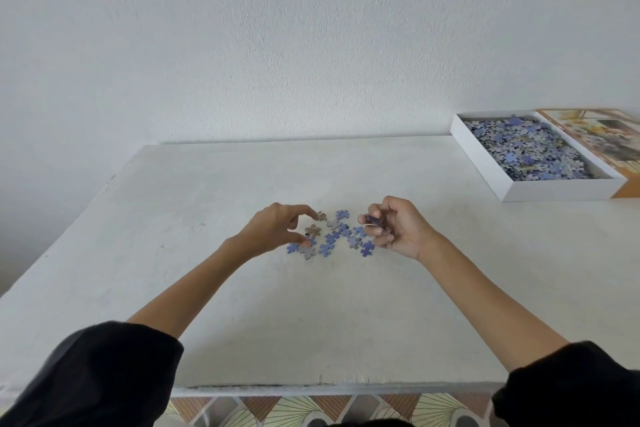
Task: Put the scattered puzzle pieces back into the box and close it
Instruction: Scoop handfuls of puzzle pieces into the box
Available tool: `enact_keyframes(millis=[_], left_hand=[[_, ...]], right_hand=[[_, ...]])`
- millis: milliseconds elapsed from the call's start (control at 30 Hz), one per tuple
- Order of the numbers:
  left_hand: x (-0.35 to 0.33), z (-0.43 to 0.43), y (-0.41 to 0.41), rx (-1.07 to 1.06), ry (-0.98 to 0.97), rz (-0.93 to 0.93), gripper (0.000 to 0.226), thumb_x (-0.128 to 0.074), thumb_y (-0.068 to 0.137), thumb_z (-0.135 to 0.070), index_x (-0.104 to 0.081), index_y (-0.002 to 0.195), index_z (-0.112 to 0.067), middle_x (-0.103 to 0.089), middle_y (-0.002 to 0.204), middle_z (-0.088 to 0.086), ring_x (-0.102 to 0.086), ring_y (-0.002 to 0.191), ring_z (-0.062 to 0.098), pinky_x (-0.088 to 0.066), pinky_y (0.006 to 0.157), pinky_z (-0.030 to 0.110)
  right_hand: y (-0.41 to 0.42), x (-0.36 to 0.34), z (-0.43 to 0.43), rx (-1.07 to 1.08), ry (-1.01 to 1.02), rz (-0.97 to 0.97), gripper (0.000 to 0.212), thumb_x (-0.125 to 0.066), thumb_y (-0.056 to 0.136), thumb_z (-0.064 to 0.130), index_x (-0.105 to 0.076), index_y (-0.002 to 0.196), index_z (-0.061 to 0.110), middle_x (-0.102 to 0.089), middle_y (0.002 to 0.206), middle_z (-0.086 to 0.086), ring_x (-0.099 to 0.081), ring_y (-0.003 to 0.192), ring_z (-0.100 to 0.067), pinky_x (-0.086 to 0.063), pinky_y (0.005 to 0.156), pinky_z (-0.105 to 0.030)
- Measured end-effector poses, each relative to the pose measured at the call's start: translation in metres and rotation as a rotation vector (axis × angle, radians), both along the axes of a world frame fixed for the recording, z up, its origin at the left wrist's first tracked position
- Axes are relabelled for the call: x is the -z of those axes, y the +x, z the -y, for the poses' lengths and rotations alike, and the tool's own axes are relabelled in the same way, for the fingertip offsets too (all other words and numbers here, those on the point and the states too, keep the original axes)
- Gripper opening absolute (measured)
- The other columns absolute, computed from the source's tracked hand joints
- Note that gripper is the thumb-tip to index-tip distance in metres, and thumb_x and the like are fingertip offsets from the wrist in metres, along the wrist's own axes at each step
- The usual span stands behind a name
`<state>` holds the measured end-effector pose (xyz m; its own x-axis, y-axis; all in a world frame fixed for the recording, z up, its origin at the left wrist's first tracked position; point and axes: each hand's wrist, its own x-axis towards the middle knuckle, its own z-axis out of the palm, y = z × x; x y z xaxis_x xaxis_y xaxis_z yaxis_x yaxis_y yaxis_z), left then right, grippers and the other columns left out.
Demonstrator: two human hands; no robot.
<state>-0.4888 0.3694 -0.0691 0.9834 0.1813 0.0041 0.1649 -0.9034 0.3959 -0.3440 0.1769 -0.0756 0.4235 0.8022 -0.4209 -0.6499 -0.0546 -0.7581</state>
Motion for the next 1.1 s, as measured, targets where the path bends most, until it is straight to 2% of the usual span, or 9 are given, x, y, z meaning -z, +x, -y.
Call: enact_keyframes(millis=[100, 267, 400, 467, 600, 767, 867, 1033, 1100], left_hand=[[0.000, -0.002, 0.006, 0.032, -0.035, -0.102, 0.046, -0.069, 0.080, -0.027, -0.057, 0.124, -0.029, -0.029, 0.054, -0.005, -0.023, 0.051, 0.009, -0.019, 0.050, 0.021], [0.000, -0.005, 0.011, 0.051, -0.001, -0.050, 0.036, -0.073, 0.076, -0.028, -0.065, 0.111, -0.026, -0.031, 0.054, -0.008, -0.023, 0.050, 0.007, -0.018, 0.051, 0.021], [-0.004, -0.005, 0.016, 0.053, -0.031, -0.113, 0.035, -0.076, 0.073, -0.028, -0.064, 0.105, -0.018, -0.035, 0.059, -0.008, -0.027, 0.052, 0.005, -0.020, 0.052, 0.021], [-0.007, -0.005, 0.021, 0.036, -0.050, -0.152, 0.033, -0.078, 0.071, -0.026, -0.062, 0.098, -0.018, -0.037, 0.063, -0.010, -0.031, 0.055, 0.004, -0.024, 0.053, 0.021], [-0.011, -0.004, 0.027, 0.028, -0.093, -0.211, 0.021, -0.079, 0.071, -0.022, -0.059, 0.076, -0.017, -0.038, 0.053, -0.009, -0.033, 0.050, 0.007, -0.026, 0.053, 0.023], [-0.014, -0.003, 0.021, 0.080, -0.098, -0.160, 0.012, -0.066, 0.085, -0.024, -0.058, 0.082, -0.015, -0.045, 0.059, -0.011, -0.036, 0.052, 0.002, -0.028, 0.053, 0.014], [-0.018, 0.000, 0.014, 0.061, -0.430, -0.157, 0.015, -0.050, 0.095, -0.023, -0.053, 0.084, -0.014, -0.044, 0.062, -0.011, -0.036, 0.050, 0.001, -0.029, 0.050, 0.011], [-0.016, 0.001, 0.009, -0.283, -1.491, -0.164, 0.031, -0.033, 0.096, -0.017, -0.038, 0.066, -0.016, -0.035, 0.055, -0.007, -0.023, 0.037, 0.002, -0.014, 0.032, 0.012], [-0.013, -0.001, 0.007, -0.380, -1.716, -0.091, 0.037, -0.036, 0.096, -0.021, -0.037, 0.059, -0.016, -0.032, 0.054, -0.005, -0.025, 0.034, 0.002, -0.014, 0.028, 0.010]], right_hand=[[0.000, -0.002, 0.000, 0.017, -0.043, 0.147, 0.024, -0.029, 0.085, 0.009, -0.047, 0.068, 0.010, -0.046, 0.049, 0.001, -0.029, 0.033, -0.006, -0.017, 0.029, -0.013], [0.004, 0.001, 0.007, 0.014, -0.162, 0.393, 0.018, -0.057, 0.088, 0.020, -0.066, 0.102, 0.012, -0.040, 0.042, 0.007, -0.026, 0.034, -0.004, -0.018, 0.033, -0.015], [0.004, 0.006, 0.011, -0.081, -0.413, 1.083, 0.020, -0.077, 0.071, 0.027, -0.072, 0.088, 0.018, -0.053, 0.038, 0.007, -0.046, 0.038, -0.004, -0.037, 0.047, -0.013], [0.003, 0.007, 0.008, -0.107, -0.468, 1.271, 0.022, -0.080, 0.067, 0.030, -0.072, 0.085, 0.021, -0.054, 0.040, 0.007, -0.049, 0.038, -0.002, -0.040, 0.051, -0.017], [0.002, -0.002, 0.001, -0.187, -0.554, 1.379, 0.018, -0.080, 0.068, 0.029, -0.070, 0.080, 0.020, -0.055, 0.047, 0.006, -0.049, 0.040, -0.002, -0.034, 0.047, -0.020], [0.002, -0.013, -0.006, -0.338, -0.607, 1.318, 0.017, -0.077, 0.071, 0.017, -0.068, 0.084, 0.011, -0.055, 0.056, 0.004, -0.051, 0.052, -0.010, -0.037, 0.051, -0.021], [0.002, -0.016, -0.008, -0.372, -0.642, 1.364, 0.015, -0.074, 0.071, 0.018, -0.067, 0.084, 0.012, -0.053, 0.059, 0.005, -0.049, 0.052, -0.009, -0.035, 0.048, -0.020], [0.002, -0.009, -0.007, -0.368, -0.618, 1.629, 0.014, -0.069, 0.072, 0.023, -0.065, 0.084, 0.015, -0.053, 0.063, 0.007, -0.049, 0.055, -0.008, -0.036, 0.049, -0.019], [0.002, -0.005, -0.007, -0.311, -0.574, 1.680, 0.011, -0.065, 0.074, 0.019, -0.066, 0.083, 0.012, -0.058, 0.065, 0.004, -0.052, 0.056, -0.011, -0.038, 0.052, -0.021]])
